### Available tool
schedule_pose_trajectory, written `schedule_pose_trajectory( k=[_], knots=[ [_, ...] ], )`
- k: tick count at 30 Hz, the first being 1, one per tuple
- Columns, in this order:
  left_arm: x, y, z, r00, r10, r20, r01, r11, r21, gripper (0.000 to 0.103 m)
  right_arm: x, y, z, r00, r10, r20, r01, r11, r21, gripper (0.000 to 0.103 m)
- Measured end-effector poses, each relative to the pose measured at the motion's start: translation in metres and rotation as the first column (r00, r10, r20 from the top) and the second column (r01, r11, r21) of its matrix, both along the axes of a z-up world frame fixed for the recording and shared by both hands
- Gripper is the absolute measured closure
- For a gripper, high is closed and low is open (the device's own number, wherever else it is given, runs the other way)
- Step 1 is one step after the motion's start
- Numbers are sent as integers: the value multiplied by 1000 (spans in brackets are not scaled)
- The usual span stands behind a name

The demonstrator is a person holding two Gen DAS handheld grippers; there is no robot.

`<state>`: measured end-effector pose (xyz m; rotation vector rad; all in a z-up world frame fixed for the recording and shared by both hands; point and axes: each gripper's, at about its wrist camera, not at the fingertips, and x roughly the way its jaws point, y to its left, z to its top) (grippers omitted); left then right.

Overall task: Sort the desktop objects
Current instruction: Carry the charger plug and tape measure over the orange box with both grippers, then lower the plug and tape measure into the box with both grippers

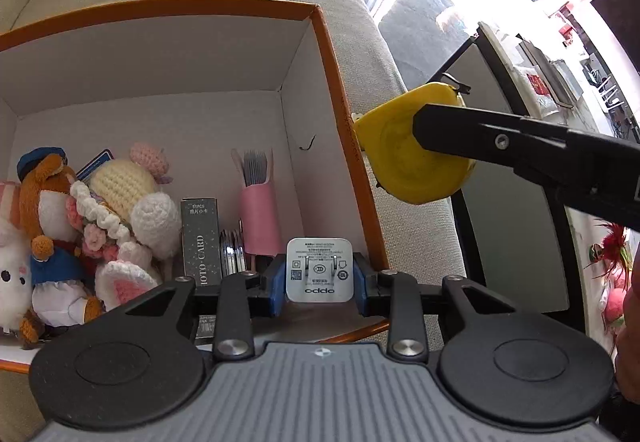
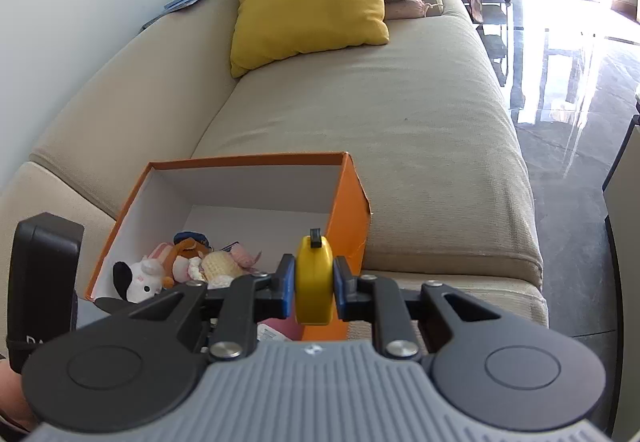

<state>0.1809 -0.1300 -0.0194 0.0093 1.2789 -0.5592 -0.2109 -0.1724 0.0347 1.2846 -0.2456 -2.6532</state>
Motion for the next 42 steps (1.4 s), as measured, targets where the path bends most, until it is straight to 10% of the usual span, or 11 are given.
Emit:
schedule_pose_trajectory(
  k=[22, 42],
  knots=[
    [13, 62, 35, 991, 71, 113, -53, 987, -150, 60, -32, -42, 8, 986, 108, 129, -128, 979, 158, 82],
    [4, 121, 25, 977, 150, 150, -105, 957, -270, 72, -61, -105, -60, 933, -139, 332, -10, 911, 412, 82]
  ],
)
